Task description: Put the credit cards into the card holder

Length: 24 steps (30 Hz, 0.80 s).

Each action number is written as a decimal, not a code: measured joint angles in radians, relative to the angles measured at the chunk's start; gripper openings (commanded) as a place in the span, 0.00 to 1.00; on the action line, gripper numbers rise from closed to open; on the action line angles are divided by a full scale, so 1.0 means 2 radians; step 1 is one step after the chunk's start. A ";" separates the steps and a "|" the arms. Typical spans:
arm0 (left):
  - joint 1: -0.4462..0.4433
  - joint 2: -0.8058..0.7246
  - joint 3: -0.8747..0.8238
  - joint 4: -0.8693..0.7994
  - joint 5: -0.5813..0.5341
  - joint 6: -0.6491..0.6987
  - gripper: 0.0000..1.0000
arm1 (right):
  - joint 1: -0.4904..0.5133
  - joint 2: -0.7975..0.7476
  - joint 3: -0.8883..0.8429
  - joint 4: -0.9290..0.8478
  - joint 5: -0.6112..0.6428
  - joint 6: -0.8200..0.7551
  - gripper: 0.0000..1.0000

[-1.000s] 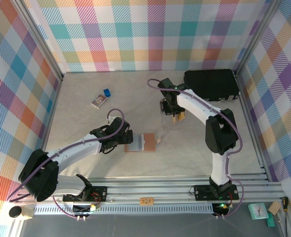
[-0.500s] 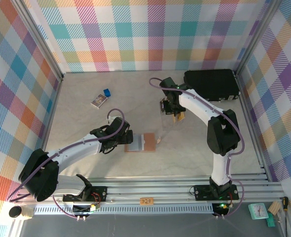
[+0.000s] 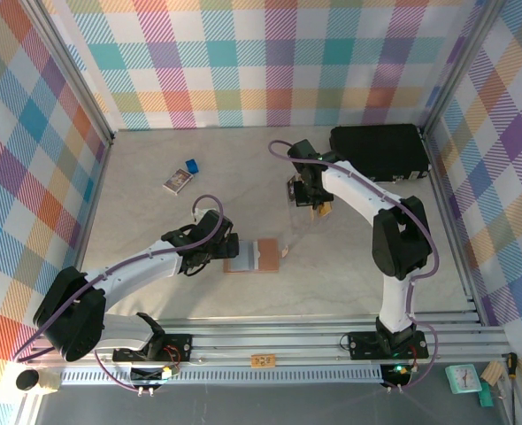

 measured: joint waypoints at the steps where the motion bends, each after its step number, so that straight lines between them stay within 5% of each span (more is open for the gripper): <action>1: 0.000 0.000 0.000 0.000 0.000 0.000 1.00 | 0.000 -0.001 -0.001 0.001 0.000 0.000 0.04; 13: 0.000 0.002 0.000 0.000 0.005 0.001 1.00 | -0.003 -0.020 -0.004 0.000 -0.015 -0.002 0.00; 24: 0.000 0.021 -0.004 0.056 0.061 0.006 1.00 | -0.003 -0.172 -0.045 0.028 -0.080 0.001 0.00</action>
